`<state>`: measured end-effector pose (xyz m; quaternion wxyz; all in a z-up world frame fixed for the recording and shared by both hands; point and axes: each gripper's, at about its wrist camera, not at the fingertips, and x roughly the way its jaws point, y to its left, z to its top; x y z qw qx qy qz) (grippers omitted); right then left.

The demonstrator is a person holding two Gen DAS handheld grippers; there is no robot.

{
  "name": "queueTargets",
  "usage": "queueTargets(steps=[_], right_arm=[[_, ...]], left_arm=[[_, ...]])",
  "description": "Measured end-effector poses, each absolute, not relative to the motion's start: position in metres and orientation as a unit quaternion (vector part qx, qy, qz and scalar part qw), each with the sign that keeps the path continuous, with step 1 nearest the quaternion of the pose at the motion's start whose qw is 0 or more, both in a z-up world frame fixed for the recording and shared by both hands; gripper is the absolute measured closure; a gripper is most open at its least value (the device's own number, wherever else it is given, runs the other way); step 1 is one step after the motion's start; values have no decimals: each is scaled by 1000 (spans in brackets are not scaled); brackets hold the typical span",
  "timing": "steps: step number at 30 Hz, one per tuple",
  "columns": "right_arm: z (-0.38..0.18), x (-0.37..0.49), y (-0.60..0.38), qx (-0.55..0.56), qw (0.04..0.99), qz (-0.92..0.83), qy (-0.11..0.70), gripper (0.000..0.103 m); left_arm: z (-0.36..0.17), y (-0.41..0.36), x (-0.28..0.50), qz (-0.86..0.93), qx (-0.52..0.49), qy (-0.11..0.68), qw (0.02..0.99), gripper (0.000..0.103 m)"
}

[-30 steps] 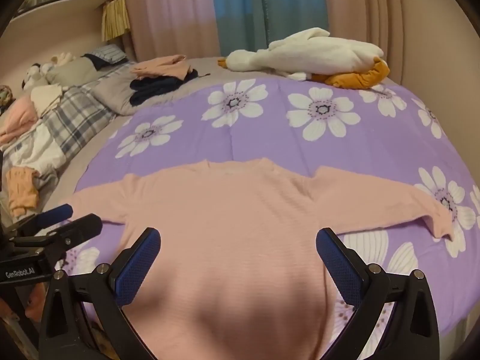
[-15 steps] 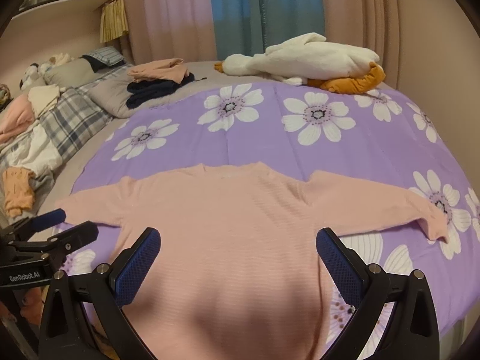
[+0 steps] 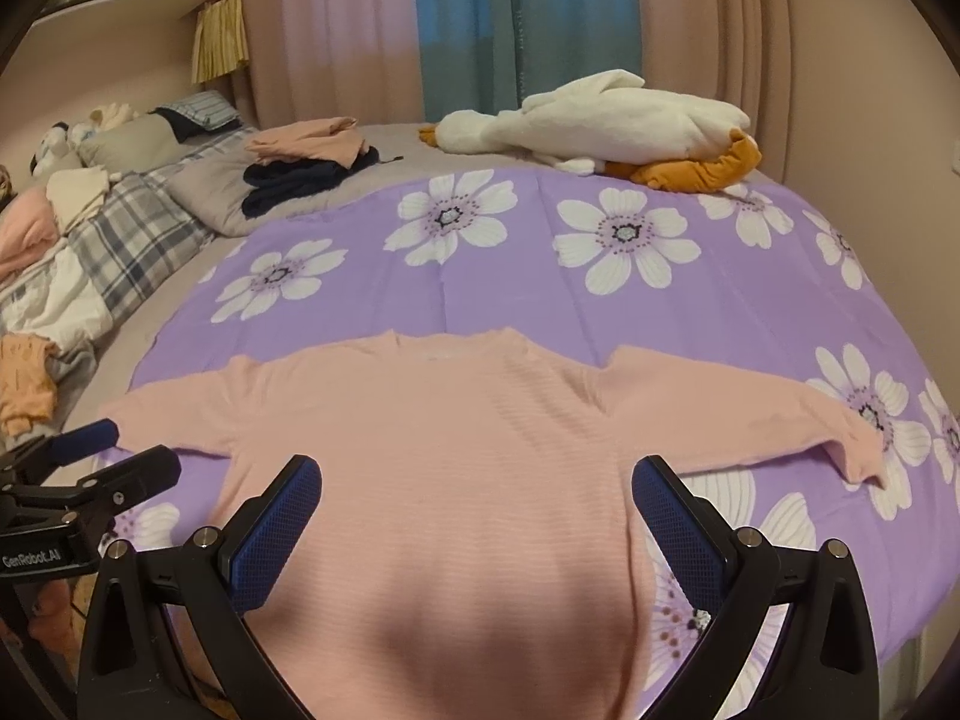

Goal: Fold small clothes

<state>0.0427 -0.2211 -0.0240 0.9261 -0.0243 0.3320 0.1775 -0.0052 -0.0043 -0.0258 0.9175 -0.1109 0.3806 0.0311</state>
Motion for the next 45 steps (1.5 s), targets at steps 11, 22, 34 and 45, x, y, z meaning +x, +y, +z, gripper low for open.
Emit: queueTargets(steps=[11, 22, 34, 45], right_arm=[[-26, 42, -215, -24, 924, 183, 334, 0], [-24, 43, -217, -22, 926, 182, 331, 0], [-23, 44, -221, -20, 927, 181, 329, 0], [-22, 45, -224, -19, 927, 180, 329, 0]], left_arm=[[-31, -3, -1, 20, -125, 389, 913, 2], [-33, -3, -4, 19, -126, 390, 912, 2], [-35, -4, -6, 19, -128, 392, 911, 2], [-34, -2, -5, 10, -136, 396, 908, 2]])
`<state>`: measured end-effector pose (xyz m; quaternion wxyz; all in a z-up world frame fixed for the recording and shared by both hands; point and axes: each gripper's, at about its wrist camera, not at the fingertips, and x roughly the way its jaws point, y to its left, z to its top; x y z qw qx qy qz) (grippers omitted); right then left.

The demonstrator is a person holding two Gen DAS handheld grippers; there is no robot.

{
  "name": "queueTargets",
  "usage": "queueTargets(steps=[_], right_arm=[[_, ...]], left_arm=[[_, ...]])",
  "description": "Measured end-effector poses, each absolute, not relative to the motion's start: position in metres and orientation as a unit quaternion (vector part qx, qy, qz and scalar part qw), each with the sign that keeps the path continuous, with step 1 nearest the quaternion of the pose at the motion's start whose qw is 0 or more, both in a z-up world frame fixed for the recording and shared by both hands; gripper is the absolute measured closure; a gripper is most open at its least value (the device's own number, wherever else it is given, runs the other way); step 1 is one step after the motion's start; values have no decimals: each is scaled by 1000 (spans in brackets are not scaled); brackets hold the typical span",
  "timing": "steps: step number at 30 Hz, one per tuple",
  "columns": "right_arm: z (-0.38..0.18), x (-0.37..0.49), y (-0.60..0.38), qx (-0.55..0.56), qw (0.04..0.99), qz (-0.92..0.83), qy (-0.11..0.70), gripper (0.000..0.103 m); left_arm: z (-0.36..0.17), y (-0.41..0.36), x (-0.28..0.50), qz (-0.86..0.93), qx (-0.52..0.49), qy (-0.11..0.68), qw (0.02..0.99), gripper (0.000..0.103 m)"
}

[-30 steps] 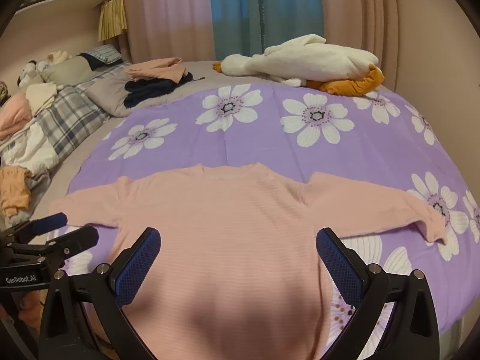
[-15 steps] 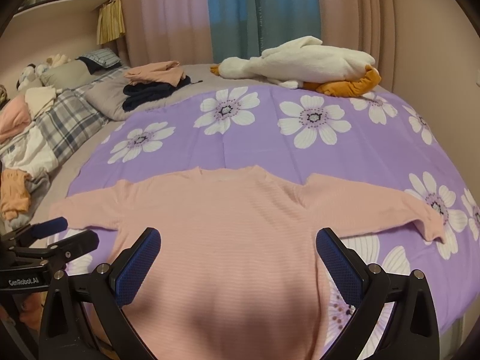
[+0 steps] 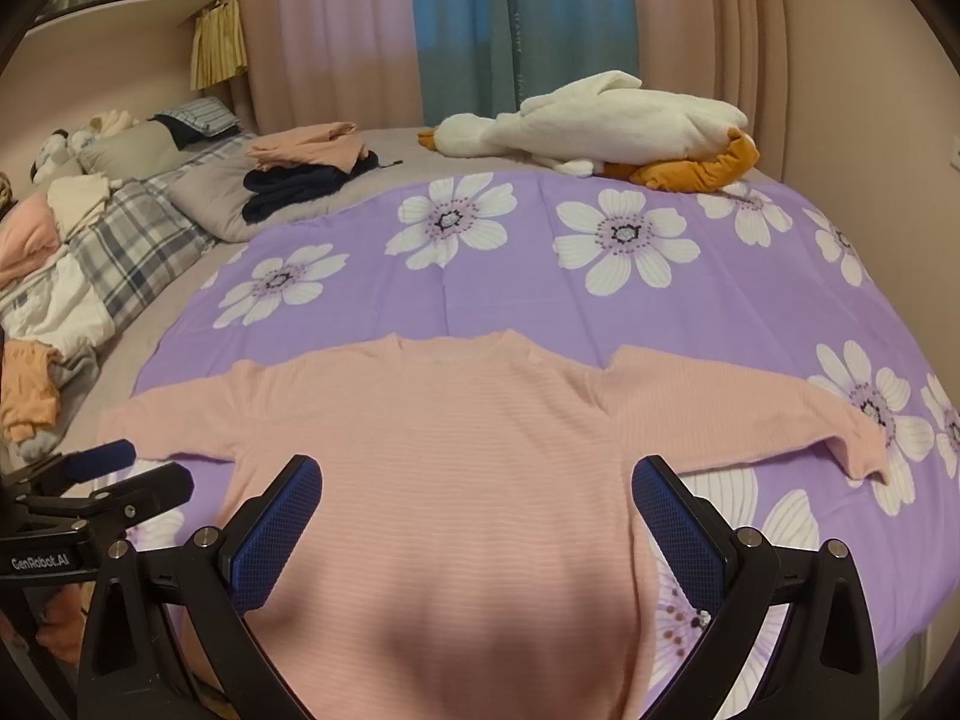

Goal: Fold small clothes

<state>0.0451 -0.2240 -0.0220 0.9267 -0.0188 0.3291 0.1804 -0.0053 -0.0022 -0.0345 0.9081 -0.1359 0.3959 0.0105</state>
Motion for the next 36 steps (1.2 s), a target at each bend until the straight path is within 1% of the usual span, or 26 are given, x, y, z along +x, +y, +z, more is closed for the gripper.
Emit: queueTargets(steps=[36], right_arm=[[-22, 42, -232, 4, 929, 168, 329, 0]], left_arm=[[-36, -6, -2, 8, -132, 404, 905, 2]])
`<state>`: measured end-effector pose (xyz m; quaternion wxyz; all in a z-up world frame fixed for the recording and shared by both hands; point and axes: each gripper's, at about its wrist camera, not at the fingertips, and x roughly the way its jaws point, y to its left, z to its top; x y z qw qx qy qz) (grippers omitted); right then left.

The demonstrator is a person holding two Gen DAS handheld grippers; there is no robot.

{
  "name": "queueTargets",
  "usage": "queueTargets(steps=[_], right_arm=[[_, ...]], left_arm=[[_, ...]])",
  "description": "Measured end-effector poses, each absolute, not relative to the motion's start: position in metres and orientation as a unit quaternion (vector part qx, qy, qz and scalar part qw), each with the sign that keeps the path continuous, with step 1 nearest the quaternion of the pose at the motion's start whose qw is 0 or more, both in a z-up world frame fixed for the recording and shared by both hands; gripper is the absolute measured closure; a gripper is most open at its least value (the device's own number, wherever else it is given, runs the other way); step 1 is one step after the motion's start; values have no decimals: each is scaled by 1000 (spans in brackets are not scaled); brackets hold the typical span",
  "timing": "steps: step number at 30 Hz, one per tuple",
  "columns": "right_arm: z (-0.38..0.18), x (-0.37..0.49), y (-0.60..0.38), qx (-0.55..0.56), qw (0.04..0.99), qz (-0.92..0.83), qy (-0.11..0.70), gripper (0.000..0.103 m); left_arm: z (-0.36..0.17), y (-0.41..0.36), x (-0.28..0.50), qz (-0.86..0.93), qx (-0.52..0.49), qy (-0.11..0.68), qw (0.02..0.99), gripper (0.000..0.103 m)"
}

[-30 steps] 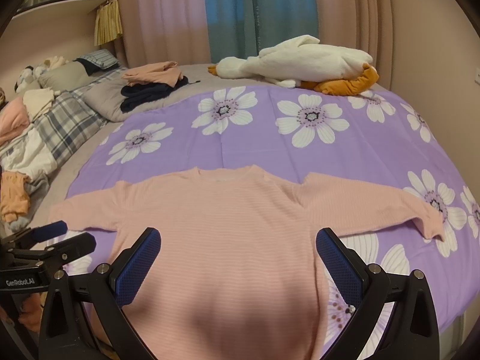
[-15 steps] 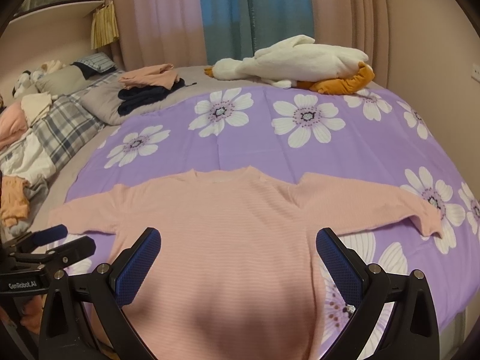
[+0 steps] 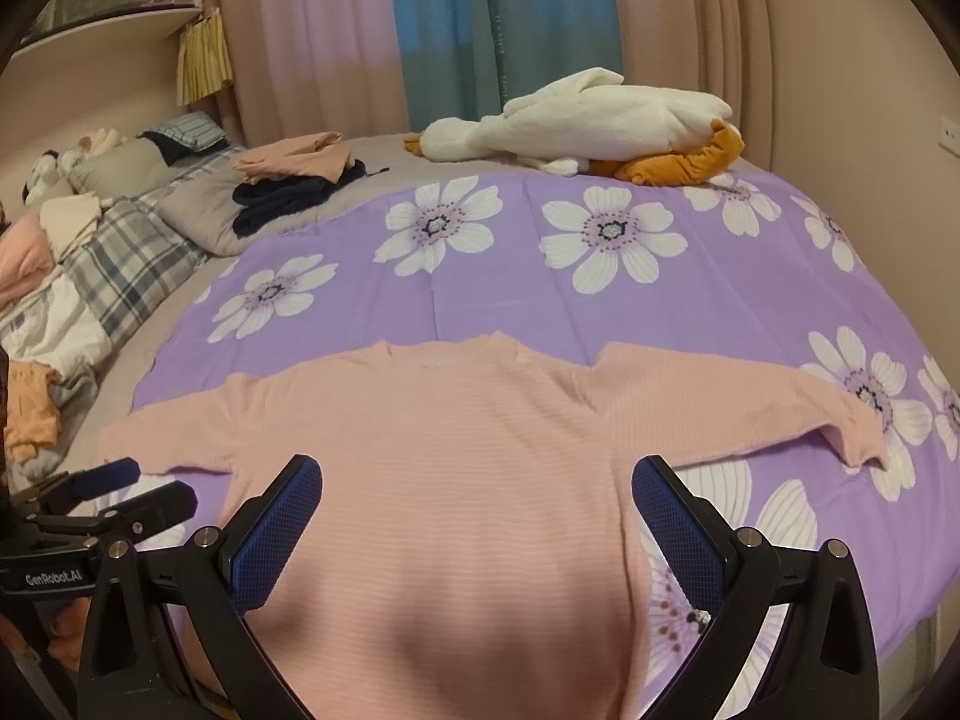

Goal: Fold small clothes

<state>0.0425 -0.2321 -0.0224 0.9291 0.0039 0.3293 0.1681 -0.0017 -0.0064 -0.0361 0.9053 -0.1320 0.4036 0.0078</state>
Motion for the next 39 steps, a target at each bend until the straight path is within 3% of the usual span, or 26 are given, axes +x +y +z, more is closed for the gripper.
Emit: queueTargets(steps=[14, 22, 27, 32, 35, 39], right_arm=[[-23, 48, -279, 78, 929, 148, 329, 0], [-32, 70, -379, 144, 930, 46, 336, 0], [-65, 103, -462, 200, 904, -38, 375, 0], [-105, 131, -531, 242, 870, -107, 417, 3], [-125, 143, -567, 293, 847, -121, 428, 11], [-141, 170, -591, 325, 834, -112, 432, 24]], left_arm=[[-39, -9, 18, 3, -134, 408, 903, 2], [-40, -16, 69, -1, -120, 407, 906, 7], [-56, -30, 123, -30, -127, 428, 894, 13], [-78, -39, 186, -50, -154, 456, 875, 14], [-92, -42, 226, -65, -187, 473, 858, 16], [-105, -51, 262, -75, -204, 475, 853, 26]])
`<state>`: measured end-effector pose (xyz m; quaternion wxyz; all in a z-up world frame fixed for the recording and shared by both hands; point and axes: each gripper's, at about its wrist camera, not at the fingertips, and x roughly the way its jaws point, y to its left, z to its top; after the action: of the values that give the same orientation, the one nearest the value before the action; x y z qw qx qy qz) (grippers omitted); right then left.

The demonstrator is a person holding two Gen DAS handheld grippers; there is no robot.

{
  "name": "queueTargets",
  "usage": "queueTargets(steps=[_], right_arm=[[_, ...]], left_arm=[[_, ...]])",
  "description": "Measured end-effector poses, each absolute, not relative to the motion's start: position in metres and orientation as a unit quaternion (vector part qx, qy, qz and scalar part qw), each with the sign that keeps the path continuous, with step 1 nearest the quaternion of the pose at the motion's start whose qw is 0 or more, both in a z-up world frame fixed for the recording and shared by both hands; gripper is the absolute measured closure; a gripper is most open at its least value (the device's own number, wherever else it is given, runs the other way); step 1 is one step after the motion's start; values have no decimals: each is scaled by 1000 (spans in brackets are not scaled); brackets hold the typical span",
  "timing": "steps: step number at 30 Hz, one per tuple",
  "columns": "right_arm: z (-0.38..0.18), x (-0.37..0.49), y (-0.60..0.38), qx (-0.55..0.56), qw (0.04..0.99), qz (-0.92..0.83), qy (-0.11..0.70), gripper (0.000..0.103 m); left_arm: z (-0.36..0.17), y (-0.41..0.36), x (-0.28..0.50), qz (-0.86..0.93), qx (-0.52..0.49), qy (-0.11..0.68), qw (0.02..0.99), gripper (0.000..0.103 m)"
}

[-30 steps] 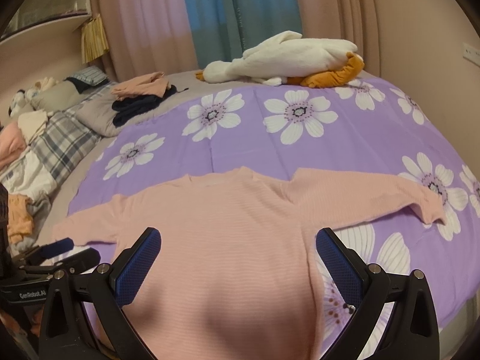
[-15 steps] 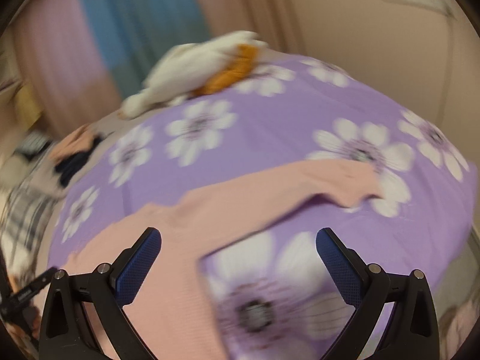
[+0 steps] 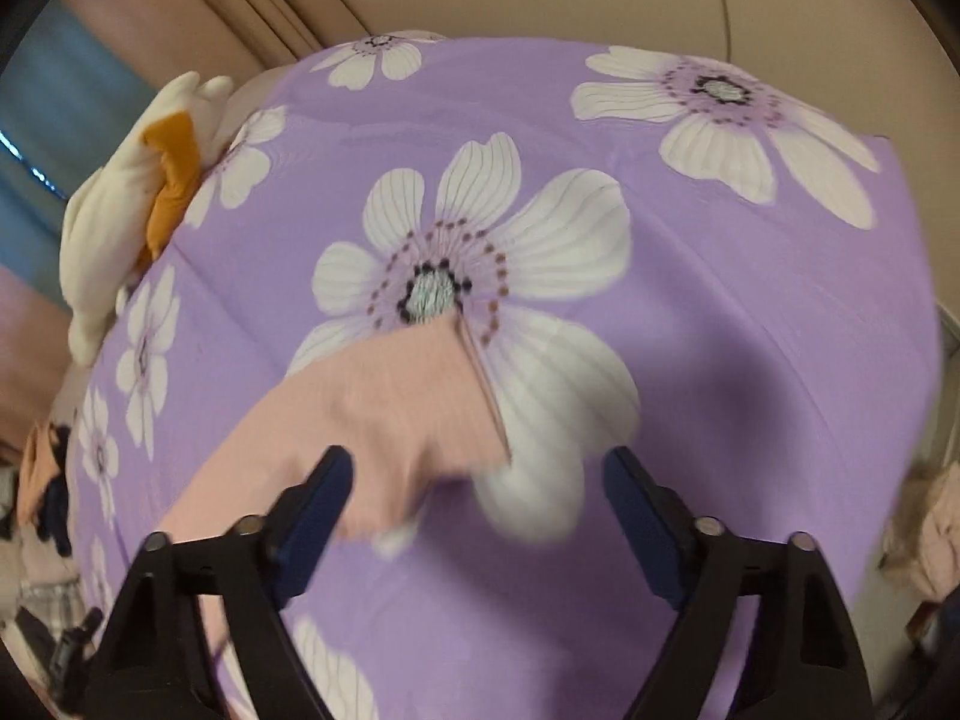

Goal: Fold small clothes
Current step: 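Reach the right tool to a pink sleeve cuff and close on it, then lift the gripped sleeve up off the bedspread with the right tool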

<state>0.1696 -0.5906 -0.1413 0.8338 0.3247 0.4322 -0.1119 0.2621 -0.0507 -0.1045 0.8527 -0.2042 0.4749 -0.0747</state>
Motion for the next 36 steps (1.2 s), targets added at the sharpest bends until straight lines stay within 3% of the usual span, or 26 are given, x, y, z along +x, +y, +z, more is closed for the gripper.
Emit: queueTargets(steps=[1, 3, 7, 8, 12, 16, 17, 25, 26, 29, 36], right_arm=[[-143, 175, -590, 322, 833, -109, 436, 26], [-152, 195, -588, 324, 825, -103, 452, 39], [-159, 221, -579, 310, 827, -85, 460, 43], [-156, 227, -571, 291, 834, -87, 461, 49], [-154, 243, -564, 254, 843, -95, 465, 87], [-149, 243, -565, 246, 851, -89, 456, 88], [-147, 242, -565, 247, 852, -87, 454, 89], [-110, 231, -585, 255, 879, -95, 393, 91], [-101, 229, -589, 256, 885, -90, 379, 91], [-88, 228, -597, 243, 895, -101, 359, 91], [-132, 248, -593, 235, 872, -131, 409, 91]], left_arm=[[-108, -52, 268, -73, -205, 476, 852, 28], [-120, -53, 283, -68, -209, 490, 843, 35], [-143, -54, 302, -65, -233, 517, 821, 43], [-143, -55, 304, -66, -232, 510, 825, 46], [-145, -64, 315, -95, -245, 511, 818, 73], [-151, -74, 321, -115, -250, 516, 811, 84], [-151, -76, 321, -107, -234, 514, 818, 93], [-131, -68, 320, -78, -207, 450, 865, 95], [-127, -70, 323, -75, -193, 444, 872, 103], [-118, -66, 335, -56, -183, 419, 888, 103], [-126, -67, 342, -74, -202, 449, 867, 103]])
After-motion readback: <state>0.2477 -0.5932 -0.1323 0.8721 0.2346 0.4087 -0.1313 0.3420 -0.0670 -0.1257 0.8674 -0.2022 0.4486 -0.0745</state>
